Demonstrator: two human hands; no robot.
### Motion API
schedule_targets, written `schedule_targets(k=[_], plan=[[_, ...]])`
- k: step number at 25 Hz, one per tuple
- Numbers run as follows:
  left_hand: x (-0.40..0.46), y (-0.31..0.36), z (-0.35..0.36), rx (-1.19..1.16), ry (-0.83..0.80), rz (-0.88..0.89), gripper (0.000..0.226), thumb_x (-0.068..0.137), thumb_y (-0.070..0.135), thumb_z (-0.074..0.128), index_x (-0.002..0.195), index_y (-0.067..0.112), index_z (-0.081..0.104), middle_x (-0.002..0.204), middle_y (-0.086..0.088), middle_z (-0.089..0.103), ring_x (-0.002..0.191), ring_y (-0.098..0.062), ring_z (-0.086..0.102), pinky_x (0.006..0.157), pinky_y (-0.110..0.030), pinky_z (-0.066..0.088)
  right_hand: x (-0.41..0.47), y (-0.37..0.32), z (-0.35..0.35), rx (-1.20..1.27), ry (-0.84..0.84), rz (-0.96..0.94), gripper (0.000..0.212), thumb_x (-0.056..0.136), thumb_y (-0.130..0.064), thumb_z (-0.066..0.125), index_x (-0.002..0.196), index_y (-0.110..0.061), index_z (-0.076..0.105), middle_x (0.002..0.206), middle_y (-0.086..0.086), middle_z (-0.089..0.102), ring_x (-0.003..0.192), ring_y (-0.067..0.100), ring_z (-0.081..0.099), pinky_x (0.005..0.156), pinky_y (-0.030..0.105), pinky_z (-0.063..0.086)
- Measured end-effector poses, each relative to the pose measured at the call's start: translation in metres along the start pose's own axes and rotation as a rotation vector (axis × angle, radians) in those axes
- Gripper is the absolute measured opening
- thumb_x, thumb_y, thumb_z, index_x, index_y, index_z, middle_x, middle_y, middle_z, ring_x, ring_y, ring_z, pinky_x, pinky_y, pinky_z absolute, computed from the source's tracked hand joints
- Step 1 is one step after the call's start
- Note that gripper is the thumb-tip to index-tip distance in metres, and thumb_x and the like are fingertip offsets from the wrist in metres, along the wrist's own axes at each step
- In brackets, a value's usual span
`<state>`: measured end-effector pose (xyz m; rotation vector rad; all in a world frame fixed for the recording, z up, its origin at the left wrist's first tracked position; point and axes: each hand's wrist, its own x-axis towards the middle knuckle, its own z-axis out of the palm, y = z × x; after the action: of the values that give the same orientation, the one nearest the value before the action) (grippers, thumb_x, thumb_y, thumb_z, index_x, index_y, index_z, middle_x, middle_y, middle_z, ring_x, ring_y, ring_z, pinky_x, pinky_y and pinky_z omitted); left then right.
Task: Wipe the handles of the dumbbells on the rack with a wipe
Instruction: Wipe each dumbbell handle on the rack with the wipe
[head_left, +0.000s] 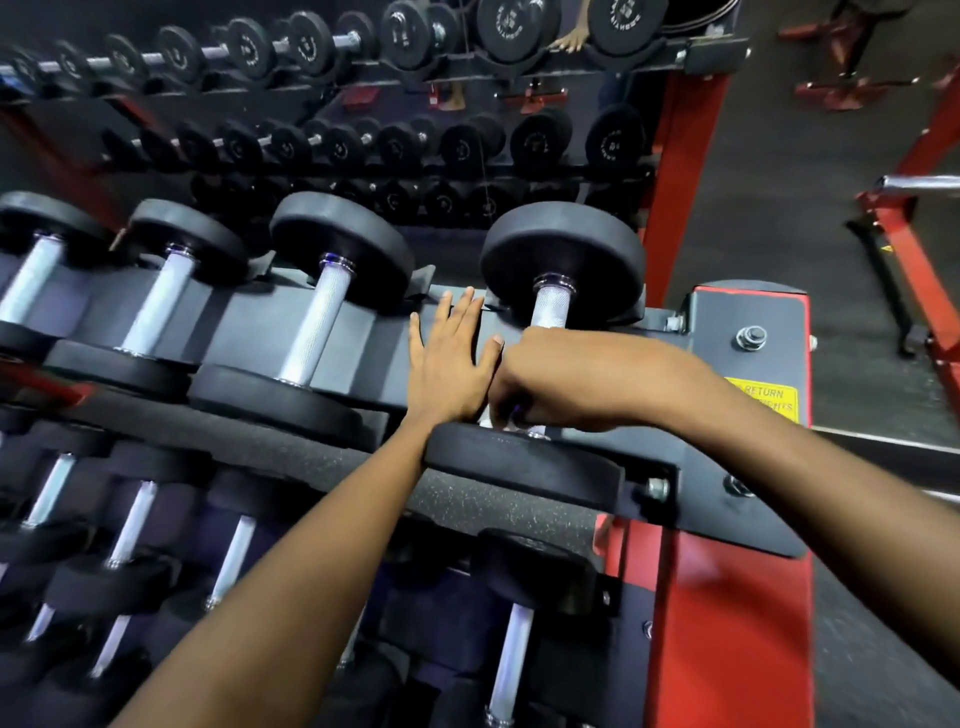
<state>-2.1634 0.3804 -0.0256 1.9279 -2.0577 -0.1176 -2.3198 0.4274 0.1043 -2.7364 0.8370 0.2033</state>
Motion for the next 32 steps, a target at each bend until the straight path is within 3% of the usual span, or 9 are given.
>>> schedule_targets(k=[4, 9, 11, 14, 17, 23, 26, 30, 32], plan=[[-0.004, 0.002, 0.005, -0.024, 0.054, -0.005, 0.065, 0.093, 0.049, 0.026, 0.153, 0.024, 0.023, 0.161, 0.007, 0.019, 0.149, -0.011, 0.005, 0.12, -0.045, -0.009, -0.042, 0.014, 0.041, 0.371, 0.23, -0.051, 0.031, 0.087, -0.006, 0.055, 0.11, -0.023, 0.068, 0.101, -0.005, 0.072, 0.091, 0.002, 0.065, 0.075, 0.017, 0.047], [-0.002, 0.0, 0.008, -0.039, 0.063, 0.001, 0.058, 0.099, 0.041, 0.037, 0.153, 0.023, 0.024, 0.16, 0.007, 0.02, 0.149, -0.011, 0.005, 0.12, -0.045, -0.01, -0.064, 0.044, 0.077, 0.492, 0.47, 0.428, 0.027, 0.086, -0.002, 0.057, 0.099, -0.02, 0.072, 0.087, -0.01, 0.073, 0.081, 0.002, 0.065, 0.068, 0.012, 0.041], [-0.002, 0.0, 0.007, -0.038, 0.064, 0.002, 0.06, 0.098, 0.044, 0.034, 0.153, 0.024, 0.024, 0.16, 0.007, 0.02, 0.149, -0.011, 0.005, 0.12, -0.045, -0.01, -0.035, 0.03, 0.081, 1.018, 0.486, 0.513, 0.032, 0.082, 0.009, 0.05, 0.087, -0.017, 0.069, 0.061, -0.013, 0.065, 0.055, -0.005, 0.055, 0.055, 0.013, 0.04], [-0.003, 0.0, 0.005, -0.033, 0.059, -0.006, 0.066, 0.092, 0.049, 0.025, 0.153, 0.025, 0.023, 0.161, 0.008, 0.019, 0.149, -0.01, 0.004, 0.12, -0.044, -0.01, -0.015, 0.02, 0.085, 1.591, 0.278, 0.418, 0.029, 0.073, 0.013, 0.046, 0.089, -0.007, 0.06, 0.062, 0.0, 0.061, 0.04, -0.001, 0.044, 0.038, 0.011, 0.033], [-0.003, 0.001, 0.006, -0.04, 0.058, -0.007, 0.067, 0.091, 0.05, 0.024, 0.153, 0.026, 0.022, 0.161, 0.009, 0.018, 0.149, -0.008, 0.003, 0.12, -0.043, -0.011, -0.027, 0.035, 0.082, 1.635, 0.191, 0.358, 0.029, 0.074, 0.011, 0.046, 0.096, -0.006, 0.055, 0.065, 0.004, 0.052, 0.045, 0.004, 0.041, 0.04, 0.009, 0.035], [-0.004, 0.0, 0.006, -0.034, 0.066, -0.001, 0.067, 0.091, 0.05, 0.024, 0.153, 0.026, 0.022, 0.161, 0.009, 0.018, 0.149, -0.008, 0.002, 0.119, -0.042, -0.012, -0.021, 0.038, 0.099, 1.822, 0.153, 0.299, 0.035, 0.076, 0.007, 0.066, 0.11, 0.006, 0.059, 0.106, 0.018, 0.068, 0.091, 0.019, 0.066, 0.08, 0.021, 0.055], [-0.003, 0.001, 0.004, -0.052, 0.07, -0.003, 0.066, 0.091, 0.049, 0.025, 0.153, 0.026, 0.023, 0.16, 0.01, 0.018, 0.149, -0.007, 0.002, 0.119, -0.041, -0.013, -0.018, 0.049, 0.083, 1.731, 0.28, 0.462, 0.013, 0.081, 0.014, 0.057, 0.088, 0.005, 0.063, 0.075, 0.01, 0.07, 0.064, 0.011, 0.067, 0.065, 0.019, 0.057], [-0.004, 0.002, 0.003, -0.071, 0.072, -0.012, 0.058, 0.1, 0.042, 0.036, 0.153, 0.025, 0.023, 0.16, 0.009, 0.018, 0.149, -0.007, 0.002, 0.119, -0.041, -0.013, -0.001, 0.061, 0.049, 1.944, 0.69, 0.622, 0.027, 0.092, 0.012, 0.038, 0.082, -0.003, 0.059, 0.055, -0.002, 0.068, 0.048, 0.003, 0.062, 0.053, 0.015, 0.054], [-0.005, 0.002, 0.003, -0.076, 0.071, -0.014, 0.057, 0.1, 0.041, 0.037, 0.153, 0.025, 0.023, 0.161, 0.009, 0.018, 0.149, -0.007, 0.001, 0.119, -0.041, -0.013, -0.014, 0.045, 0.061, 1.984, 0.555, 0.589, 0.028, 0.092, 0.013, 0.038, 0.084, -0.002, 0.06, 0.059, 0.002, 0.069, 0.05, 0.007, 0.065, 0.054, 0.018, 0.056]])
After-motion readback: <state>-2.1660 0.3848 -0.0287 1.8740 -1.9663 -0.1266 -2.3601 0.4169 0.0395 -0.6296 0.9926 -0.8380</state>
